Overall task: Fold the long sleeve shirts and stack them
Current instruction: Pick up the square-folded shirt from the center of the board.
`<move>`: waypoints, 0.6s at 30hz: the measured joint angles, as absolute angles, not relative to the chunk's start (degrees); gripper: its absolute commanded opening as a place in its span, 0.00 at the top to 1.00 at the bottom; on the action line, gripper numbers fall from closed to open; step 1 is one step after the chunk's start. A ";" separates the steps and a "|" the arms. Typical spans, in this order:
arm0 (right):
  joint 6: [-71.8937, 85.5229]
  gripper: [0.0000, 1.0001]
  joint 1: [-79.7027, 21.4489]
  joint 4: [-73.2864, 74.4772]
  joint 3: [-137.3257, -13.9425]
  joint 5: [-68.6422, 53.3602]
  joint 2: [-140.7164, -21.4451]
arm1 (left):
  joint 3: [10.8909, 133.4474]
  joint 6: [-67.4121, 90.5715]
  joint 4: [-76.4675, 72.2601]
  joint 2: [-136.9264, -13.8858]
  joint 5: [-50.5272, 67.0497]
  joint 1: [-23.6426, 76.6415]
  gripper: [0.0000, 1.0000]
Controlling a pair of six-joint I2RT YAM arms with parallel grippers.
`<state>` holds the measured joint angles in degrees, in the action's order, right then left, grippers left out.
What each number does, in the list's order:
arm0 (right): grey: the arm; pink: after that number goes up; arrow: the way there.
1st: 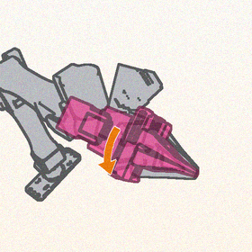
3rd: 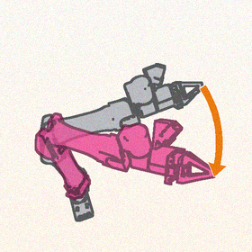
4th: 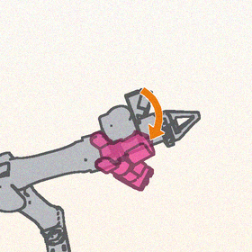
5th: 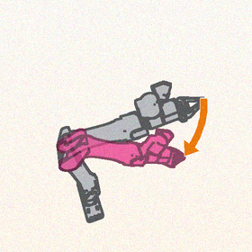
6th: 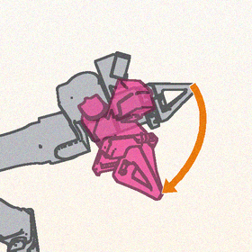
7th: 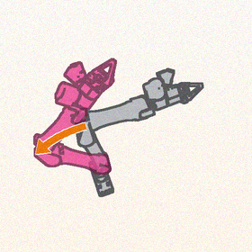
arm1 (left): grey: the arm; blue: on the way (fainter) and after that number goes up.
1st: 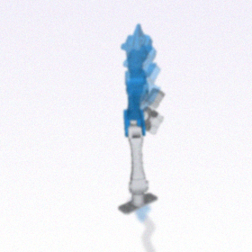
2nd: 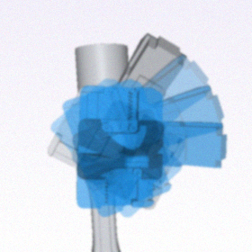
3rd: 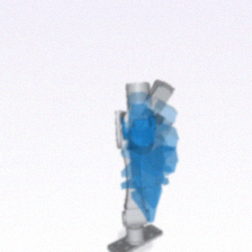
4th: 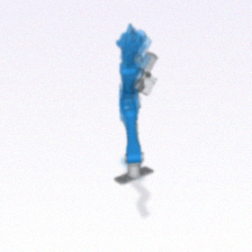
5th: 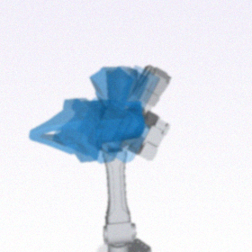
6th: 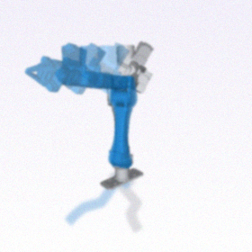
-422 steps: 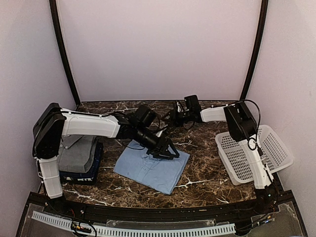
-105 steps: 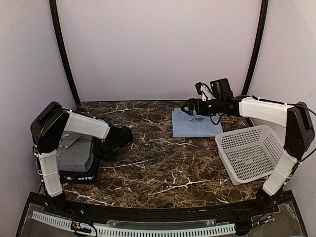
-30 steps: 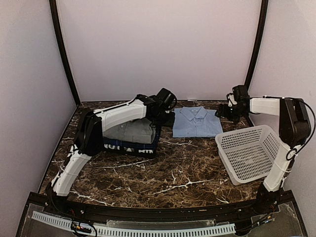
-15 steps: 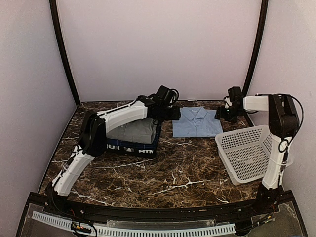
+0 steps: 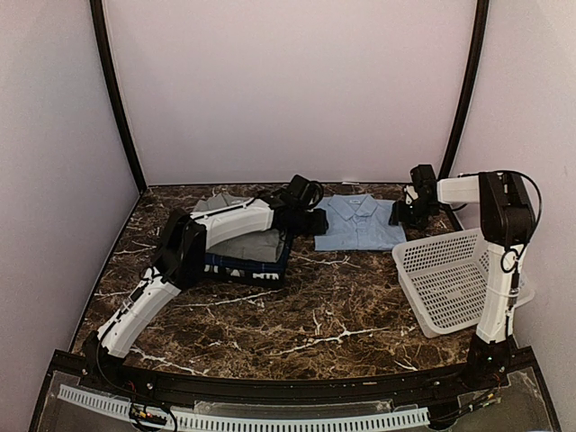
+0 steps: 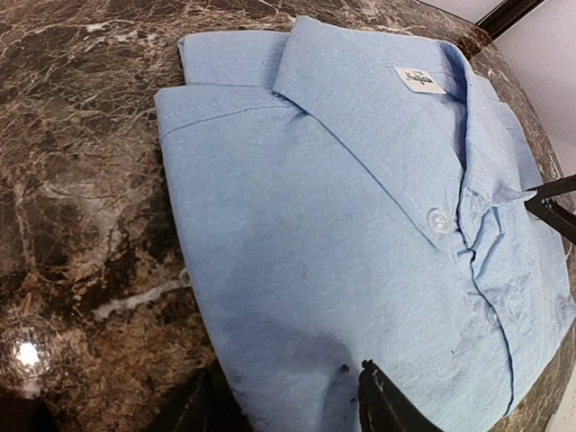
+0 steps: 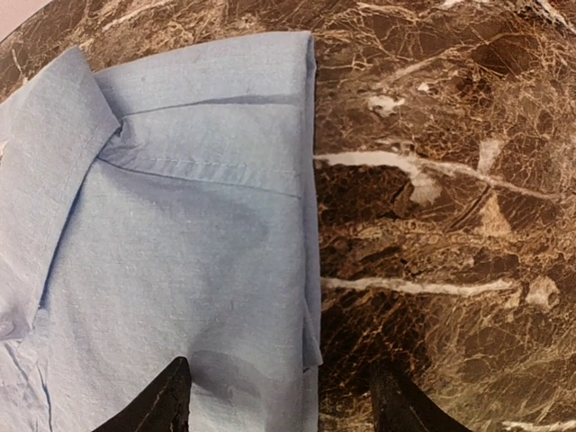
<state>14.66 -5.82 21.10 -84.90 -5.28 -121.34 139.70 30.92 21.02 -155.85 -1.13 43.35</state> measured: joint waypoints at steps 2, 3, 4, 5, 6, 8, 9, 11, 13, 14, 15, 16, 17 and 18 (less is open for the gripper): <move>14.63 0.39 -5.82 21.12 -85.36 -5.63 -121.69 | 139.79 31.66 20.71 -156.09 -0.30 43.40 0.51; 14.59 0.41 -5.82 21.08 -85.65 -5.89 -121.89 | 139.81 31.94 20.45 -156.24 0.08 43.42 0.54; 14.57 0.43 -5.82 21.02 -85.86 -6.20 -122.08 | 139.98 32.25 20.10 -156.46 0.58 43.51 0.56; 14.48 0.46 -5.82 21.02 -86.11 -6.44 -122.30 | 140.35 32.71 19.64 -156.83 1.10 43.64 0.59; 14.31 0.49 -5.85 20.99 -86.32 -6.66 -122.48 | 140.51 33.08 19.27 -157.05 1.52 43.64 0.61; 14.31 0.56 -5.85 20.80 -86.78 -7.25 -122.91 | 140.66 33.95 18.44 -157.45 2.55 43.64 0.69; 14.31 0.59 -5.85 20.69 -86.85 -7.57 -123.07 | 140.68 34.54 18.11 -157.58 2.94 43.64 0.75; 14.04 0.67 -5.91 20.51 -87.11 -8.08 -123.33 | 140.68 35.48 17.69 -157.75 3.86 43.64 0.83; 14.35 0.77 -5.98 20.64 -87.37 -8.69 -123.57 | 140.68 36.03 17.65 -157.95 4.82 43.62 0.91; 14.37 0.83 -6.00 20.69 -87.44 -9.02 -123.66 | 140.68 36.38 17.61 -157.97 5.30 43.62 0.95; 14.41 0.89 -6.00 20.73 -87.46 -9.30 -123.70 | 140.68 36.64 17.56 -157.97 5.74 43.62 0.97; 14.22 0.94 -6.04 20.82 -87.46 -9.54 -123.72 | 140.68 36.77 17.52 -157.97 6.17 43.62 1.00; 14.48 0.99 -6.07 20.99 -87.53 -9.76 -123.76 | 140.68 36.88 17.39 -157.97 6.63 43.62 1.00; 14.50 1.00 -6.11 21.08 -87.57 -9.98 -123.76 | 140.68 36.97 17.32 -157.97 6.90 43.62 1.00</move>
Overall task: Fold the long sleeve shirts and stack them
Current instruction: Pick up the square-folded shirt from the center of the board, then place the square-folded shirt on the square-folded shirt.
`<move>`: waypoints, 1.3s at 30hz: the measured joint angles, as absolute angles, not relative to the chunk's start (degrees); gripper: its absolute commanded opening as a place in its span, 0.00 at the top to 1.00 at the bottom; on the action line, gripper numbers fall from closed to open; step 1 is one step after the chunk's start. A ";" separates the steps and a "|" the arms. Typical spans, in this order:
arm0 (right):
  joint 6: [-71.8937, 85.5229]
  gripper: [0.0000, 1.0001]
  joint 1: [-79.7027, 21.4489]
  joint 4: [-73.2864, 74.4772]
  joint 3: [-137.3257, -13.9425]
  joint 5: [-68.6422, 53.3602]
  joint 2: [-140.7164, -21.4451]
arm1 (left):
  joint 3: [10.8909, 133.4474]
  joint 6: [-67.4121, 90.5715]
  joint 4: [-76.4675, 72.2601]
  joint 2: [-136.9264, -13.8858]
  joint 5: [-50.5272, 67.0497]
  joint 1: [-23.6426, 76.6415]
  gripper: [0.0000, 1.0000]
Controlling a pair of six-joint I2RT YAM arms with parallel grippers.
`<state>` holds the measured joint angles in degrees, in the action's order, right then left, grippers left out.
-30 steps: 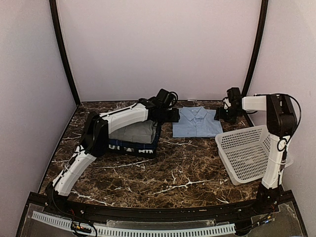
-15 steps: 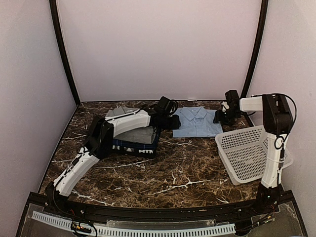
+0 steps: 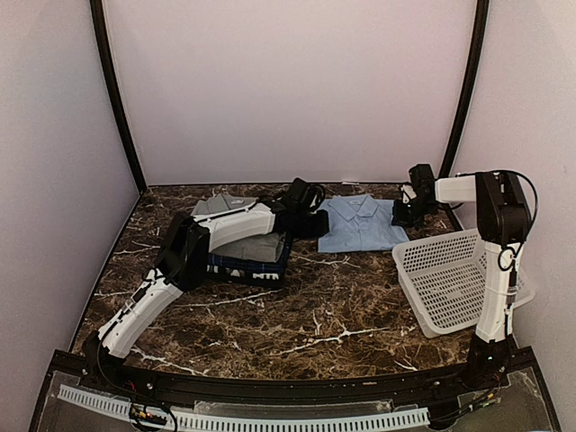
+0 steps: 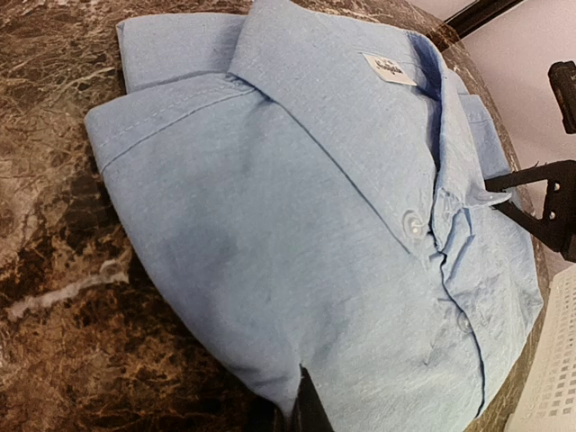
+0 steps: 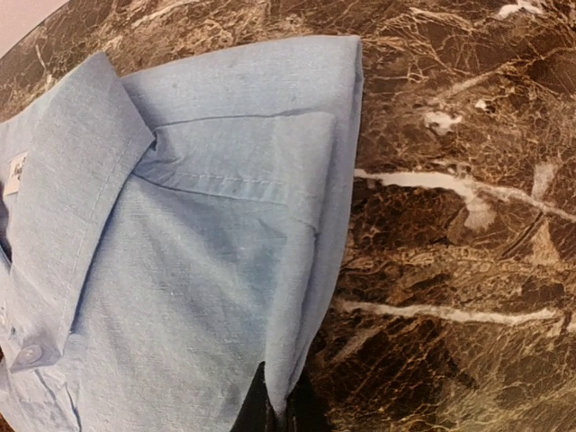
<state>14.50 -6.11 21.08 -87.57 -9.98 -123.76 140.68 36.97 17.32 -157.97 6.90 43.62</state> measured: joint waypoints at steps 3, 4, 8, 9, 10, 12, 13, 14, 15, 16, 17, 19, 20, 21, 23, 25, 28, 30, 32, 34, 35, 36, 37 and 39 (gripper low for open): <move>14.96 1.00 -6.24 21.71 -88.29 -10.76 -123.76 | 140.68 37.06 17.21 -157.93 7.70 43.51 1.00; 15.03 1.00 -6.35 21.82 -88.33 -10.94 -123.74 | 140.68 37.08 17.19 -157.84 7.97 43.44 1.00; 15.29 1.00 -6.90 22.59 -88.38 -11.75 -123.28 | 140.68 37.08 17.19 -157.32 8.95 43.20 1.00; 15.33 1.00 -7.05 22.81 -88.38 -11.94 -123.04 | 140.68 37.06 17.19 -157.10 9.17 43.16 1.00; 15.44 1.00 -7.27 23.05 -88.38 -12.16 -122.58 | 140.68 37.04 17.19 -156.73 9.39 43.13 1.00; 15.64 1.00 -7.77 23.53 -88.38 -12.60 -121.40 | 140.68 36.88 17.02 -155.98 9.85 43.11 1.00; 15.75 1.00 -7.94 23.66 -88.36 -12.78 -120.70 | 140.68 36.84 16.91 -155.57 10.11 43.11 1.00; 15.94 1.00 -8.23 23.68 -88.25 -13.10 -119.55 | 140.68 36.82 16.69 -155.04 10.37 43.11 1.00; 16.14 1.00 -8.40 23.70 -88.18 -13.34 -118.72 | 140.68 36.82 16.60 -154.58 10.63 43.11 1.00; 16.38 1.00 -8.58 23.66 -88.09 -13.56 -117.60 | 140.68 36.80 16.36 -154.01 10.85 43.11 1.00; 16.58 1.00 -8.71 23.59 -87.96 -13.85 -116.53 | 140.68 36.75 16.29 -153.62 11.00 43.13 1.00; 16.84 1.00 -8.88 23.55 -87.66 -14.41 -114.65 | 140.68 36.67 16.29 -152.51 11.38 43.13 1.00; 17.04 1.00 -8.99 23.44 -87.50 -14.76 -113.69 | 140.68 36.64 16.29 -151.94 11.51 43.13 1.00; 17.17 1.00 -9.04 23.33 -87.35 -15.00 -112.97 | 140.68 36.60 16.23 -151.39 11.60 43.11 1.00; 17.54 1.00 -9.13 23.07 -86.85 -15.42 -111.63 | 140.68 36.45 16.25 -150.47 11.66 43.11 1.00; 18.09 1.00 -9.23 22.85 -86.24 -15.75 -110.34 | 140.68 36.29 16.34 -149.51 11.77 43.11 1.00; 19.03 1.00 -9.65 22.76 -85.58 -16.29 -108.60 | 140.68 35.90 16.71 -147.94 11.79 43.11 1.00; 19.66 1.00 -10.24 22.76 -85.45 -16.60 -107.31 | 140.68 35.42 17.10 -146.69 11.77 43.11 1.00; 20.49 1.00 -11.42 22.65 -85.43 -16.80 -105.65 | 140.66 34.89 18.22 -145.23 11.73 42.92 1.00; 21.45 1.00 -12.64 22.22 -85.25 -16.99 -104.18 | 140.07 34.48 19.62 -143.22 11.57 42.59 1.00; 22.02 1.00 -13.41 21.69 -84.90 -17.15 -103.18 | 139.13 34.22 20.01 -141.82 11.53 42.48 1.00; 22.76 1.00 -14.17 21.10 -84.49 -17.41 -102.21 | 138.10 34.00 20.40 -140.53 11.51 42.33 1.00; 23.38 1.00 -14.98 20.49 -84.03 -17.69 -101.21 | 136.53 33.65 20.82 -138.85 11.44 42.13 1.00; 24.97 1.00 -16.60 19.03 -83.09 -18.22 -99.57 | 133.51 33.06 21.96 -135.39 11.18 41.56 1.00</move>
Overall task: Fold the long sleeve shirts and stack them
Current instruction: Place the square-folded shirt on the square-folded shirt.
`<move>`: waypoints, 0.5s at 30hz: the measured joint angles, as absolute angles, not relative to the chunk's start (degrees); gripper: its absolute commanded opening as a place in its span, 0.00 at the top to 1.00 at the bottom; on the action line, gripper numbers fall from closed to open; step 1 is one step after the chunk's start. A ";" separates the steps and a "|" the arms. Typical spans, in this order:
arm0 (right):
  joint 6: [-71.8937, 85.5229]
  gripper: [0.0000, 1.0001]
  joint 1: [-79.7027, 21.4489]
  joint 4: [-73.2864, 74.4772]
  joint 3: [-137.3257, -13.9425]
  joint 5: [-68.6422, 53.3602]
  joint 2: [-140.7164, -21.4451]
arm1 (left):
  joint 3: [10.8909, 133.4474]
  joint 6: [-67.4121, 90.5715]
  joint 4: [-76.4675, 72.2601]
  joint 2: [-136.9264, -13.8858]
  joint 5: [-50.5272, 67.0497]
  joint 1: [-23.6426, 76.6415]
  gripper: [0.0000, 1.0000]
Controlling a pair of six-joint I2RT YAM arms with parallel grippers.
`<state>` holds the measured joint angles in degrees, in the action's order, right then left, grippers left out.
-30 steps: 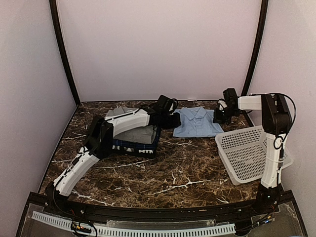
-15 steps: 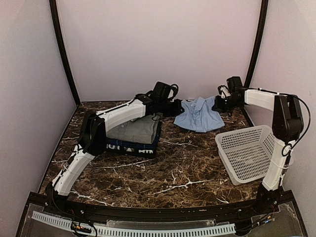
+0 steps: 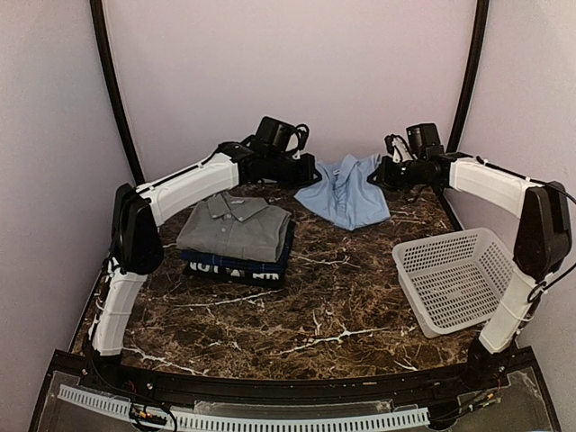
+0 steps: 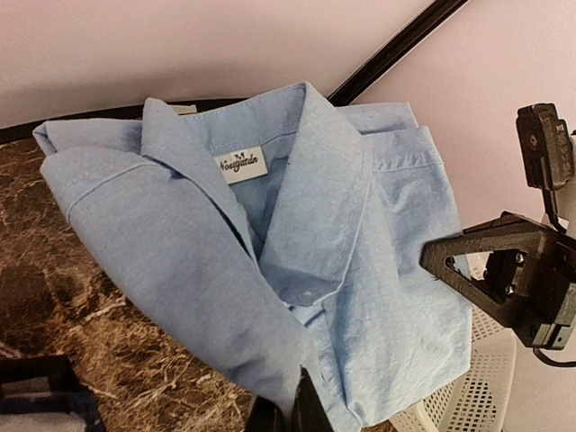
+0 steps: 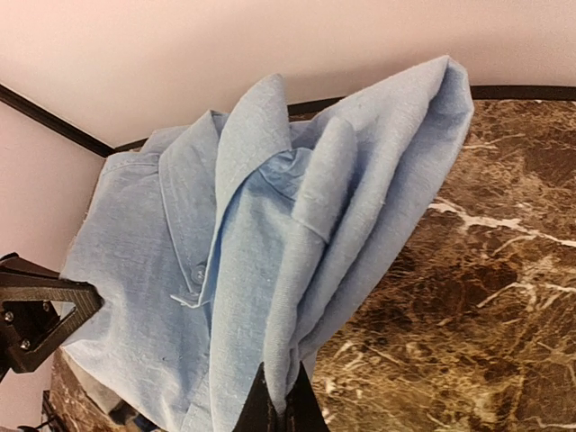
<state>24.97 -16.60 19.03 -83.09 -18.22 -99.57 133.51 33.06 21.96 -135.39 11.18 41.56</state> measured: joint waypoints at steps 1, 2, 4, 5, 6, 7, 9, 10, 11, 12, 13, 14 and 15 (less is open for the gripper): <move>25.69 1.00 -17.28 18.50 -82.78 -18.33 -98.98 | 131.90 32.69 22.68 -133.64 10.92 41.21 1.00; 26.48 1.00 -18.22 17.61 -82.26 -18.31 -98.35 | 130.15 32.34 23.03 -131.85 10.72 40.84 1.00; 28.23 1.00 -20.29 15.88 -81.25 -18.26 -97.41 | 126.39 31.88 23.94 -128.25 10.24 39.92 1.00; 29.41 1.00 -21.78 14.83 -80.66 -18.22 -97.01 | 124.01 31.66 24.03 -126.28 10.04 39.38 1.00; 30.41 1.00 -23.00 14.04 -80.31 -18.17 -96.84 | 121.49 31.53 24.27 -124.16 9.87 38.85 1.00; 31.33 1.00 -24.40 13.17 -80.09 -18.17 -96.84 | 118.48 31.35 24.27 -121.78 9.72 38.17 1.00; 33.34 1.00 -27.20 11.57 -79.77 -18.09 -96.86 | 112.64 31.05 24.93 -117.05 9.41 36.60 1.00; 34.15 1.00 -28.67 10.94 -79.77 -18.02 -96.86 | 110.39 30.98 25.17 -115.15 9.32 35.83 1.00; 34.79 1.00 -29.87 10.24 -79.77 -17.93 -96.88 | 107.57 30.79 25.15 -112.88 9.21 34.96 1.00; 35.64 1.00 -31.40 9.30 -79.79 -17.69 -96.92 | 104.79 30.61 25.43 -110.56 9.10 33.93 1.00; 36.47 1.00 -33.01 8.29 -79.88 -17.50 -97.14 | 102.17 30.50 25.41 -108.36 9.06 32.99 1.00; 37.32 1.00 -34.63 7.18 -80.09 -17.26 -97.56 | 99.77 30.37 25.52 -106.26 8.97 31.92 1.00; 38.17 1.00 -36.16 6.37 -80.55 -16.99 -98.24 | 97.47 30.20 25.52 -104.22 8.97 30.92 1.00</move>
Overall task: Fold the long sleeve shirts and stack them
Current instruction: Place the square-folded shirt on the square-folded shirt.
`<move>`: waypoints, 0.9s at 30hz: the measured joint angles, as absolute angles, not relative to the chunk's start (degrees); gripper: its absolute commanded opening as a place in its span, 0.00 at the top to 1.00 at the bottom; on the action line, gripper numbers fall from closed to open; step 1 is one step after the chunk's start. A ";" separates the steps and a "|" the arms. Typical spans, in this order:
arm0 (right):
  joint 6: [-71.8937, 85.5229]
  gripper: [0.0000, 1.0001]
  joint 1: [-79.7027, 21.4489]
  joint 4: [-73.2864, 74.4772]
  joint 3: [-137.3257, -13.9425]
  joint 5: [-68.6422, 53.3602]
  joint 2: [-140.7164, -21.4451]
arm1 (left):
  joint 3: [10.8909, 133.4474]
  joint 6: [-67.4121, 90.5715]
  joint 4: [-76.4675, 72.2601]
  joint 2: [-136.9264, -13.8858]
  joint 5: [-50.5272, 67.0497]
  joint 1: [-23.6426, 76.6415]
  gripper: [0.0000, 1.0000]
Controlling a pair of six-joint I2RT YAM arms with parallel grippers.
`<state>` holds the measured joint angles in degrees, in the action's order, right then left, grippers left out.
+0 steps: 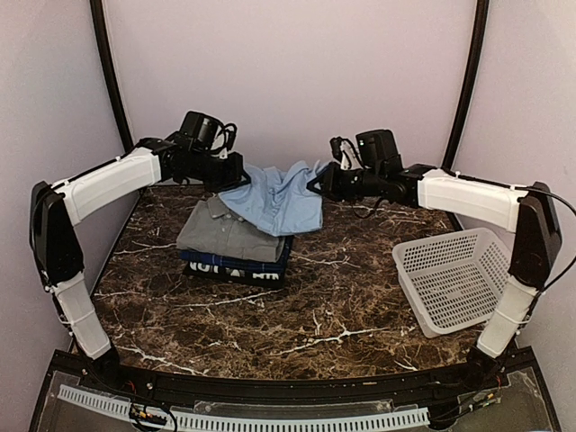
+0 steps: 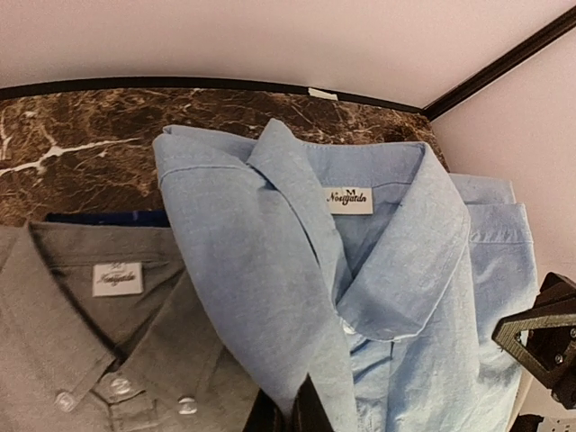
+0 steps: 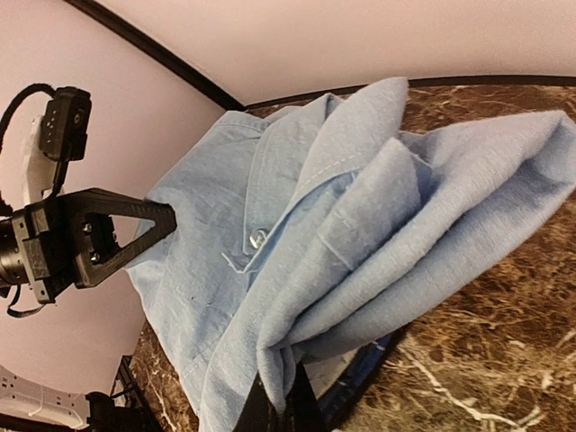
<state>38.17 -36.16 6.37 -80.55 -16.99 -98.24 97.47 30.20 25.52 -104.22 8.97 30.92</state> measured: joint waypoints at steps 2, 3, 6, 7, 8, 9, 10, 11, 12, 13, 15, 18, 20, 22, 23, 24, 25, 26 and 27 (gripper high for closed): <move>39.48 1.00 -38.46 4.99 -81.93 -16.64 -100.20 | 93.54 29.91 25.74 -100.55 9.02 28.80 1.00; 40.05 1.00 -39.79 4.64 -83.05 -16.47 -101.56 | 92.20 29.74 25.85 -99.22 9.02 27.90 1.00; 41.54 1.00 -42.54 3.36 -86.46 -16.05 -106.15 | 88.16 29.02 26.59 -95.42 9.52 24.40 1.00; 41.91 1.00 -43.11 3.22 -87.31 -15.94 -107.31 | 87.44 28.84 26.74 -94.74 9.67 23.51 1.00; 42.35 1.00 -43.83 3.16 -88.53 -15.75 -108.90 | 86.59 28.60 26.81 -94.19 9.87 22.39 1.00; 42.59 1.00 -44.31 2.98 -89.30 -15.66 -109.91 | 85.67 28.34 26.87 -93.71 10.11 21.37 1.00; 42.85 1.00 -44.77 2.92 -90.02 -15.57 -110.91 | 85.10 28.12 26.98 -93.51 10.26 20.67 1.00; 43.22 1.00 -45.12 2.79 -90.48 -15.51 -111.70 | 84.40 27.88 26.98 -93.38 10.44 19.84 1.00; 43.55 1.00 -45.41 2.55 -90.78 -15.42 -112.36 | 83.70 27.62 27.00 -93.32 10.61 19.11 1.00; 43.77 1.00 -45.54 2.37 -91.02 -15.42 -112.86 | 82.96 27.42 26.98 -93.30 10.76 18.50 1.00; 44.07 1.00 -45.78 1.93 -91.15 -15.38 -113.54 | 81.47 27.18 26.96 -93.32 11.03 17.43 1.00; 44.34 1.00 -45.76 1.58 -91.13 -15.35 -114.17 | 79.26 26.98 26.65 -93.32 11.22 16.53 1.00; 44.58 0.92 -45.78 1.06 -90.61 -15.33 -114.26 | 77.89 26.92 26.52 -93.32 11.16 16.12 0.98; 44.82 0.83 -45.76 0.32 -89.60 -15.27 -114.26 | 76.88 26.76 26.48 -93.65 10.94 15.86 0.95; 44.75 0.79 -45.76 -0.05 -88.88 -15.22 -114.26 | 76.64 26.70 26.48 -94.02 10.66 15.81 0.91; 44.80 0.75 -45.76 -0.30 -88.16 -15.22 -114.26 | 76.47 26.70 26.48 -94.50 10.28 15.66 0.90; 44.77 0.70 -45.76 -0.47 -87.39 -15.22 -114.26 | 76.27 26.65 26.48 -94.96 9.72 15.62 0.88; 44.66 0.67 -45.76 -0.51 -86.54 -15.20 -114.26 | 76.03 26.59 26.46 -95.26 9.23 15.59 0.88; 44.53 0.65 -45.76 -0.49 -85.71 -15.11 -114.26 | 75.66 26.59 26.50 -95.53 8.54 15.57 0.86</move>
<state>44.53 -45.76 -0.49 -85.71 -15.11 -114.26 75.66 26.59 26.50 -95.53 8.54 15.57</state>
